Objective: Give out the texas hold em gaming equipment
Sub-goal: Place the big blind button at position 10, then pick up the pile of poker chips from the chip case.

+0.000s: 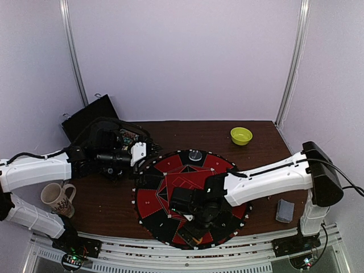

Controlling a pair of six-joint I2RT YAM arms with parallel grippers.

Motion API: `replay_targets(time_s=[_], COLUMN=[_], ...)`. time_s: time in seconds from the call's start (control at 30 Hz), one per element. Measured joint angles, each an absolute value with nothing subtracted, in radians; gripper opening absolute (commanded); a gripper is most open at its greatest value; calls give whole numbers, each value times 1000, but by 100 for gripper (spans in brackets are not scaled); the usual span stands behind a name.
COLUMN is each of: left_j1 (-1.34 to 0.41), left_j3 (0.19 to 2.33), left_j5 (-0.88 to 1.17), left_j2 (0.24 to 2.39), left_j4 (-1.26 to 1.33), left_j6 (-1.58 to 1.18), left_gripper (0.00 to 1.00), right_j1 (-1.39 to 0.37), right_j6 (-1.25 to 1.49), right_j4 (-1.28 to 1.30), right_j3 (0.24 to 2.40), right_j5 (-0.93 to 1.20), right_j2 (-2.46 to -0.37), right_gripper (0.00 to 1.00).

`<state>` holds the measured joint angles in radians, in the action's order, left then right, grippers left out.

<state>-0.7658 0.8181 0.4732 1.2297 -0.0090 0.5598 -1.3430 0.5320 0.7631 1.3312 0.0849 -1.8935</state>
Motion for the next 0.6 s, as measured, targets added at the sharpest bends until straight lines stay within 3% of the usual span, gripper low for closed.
replay_targets(time_s=[0.2, 0.4, 0.6], left_j1=[-766, -766, -766], left_j3=[818, 818, 818], left_j5=[474, 455, 441], left_j2=[1218, 1207, 1205], left_j4=[-9, -8, -8], left_j6=[559, 558, 555], left_gripper=[98, 98, 98], right_j1=[-1138, -765, -425], right_j6=[632, 683, 598], right_j4=[854, 929, 939], right_j3=[1333, 1167, 1013], right_j5=[-31, -142, -134], right_j2=[-1701, -1438, -1386], right_gripper=[100, 100, 100])
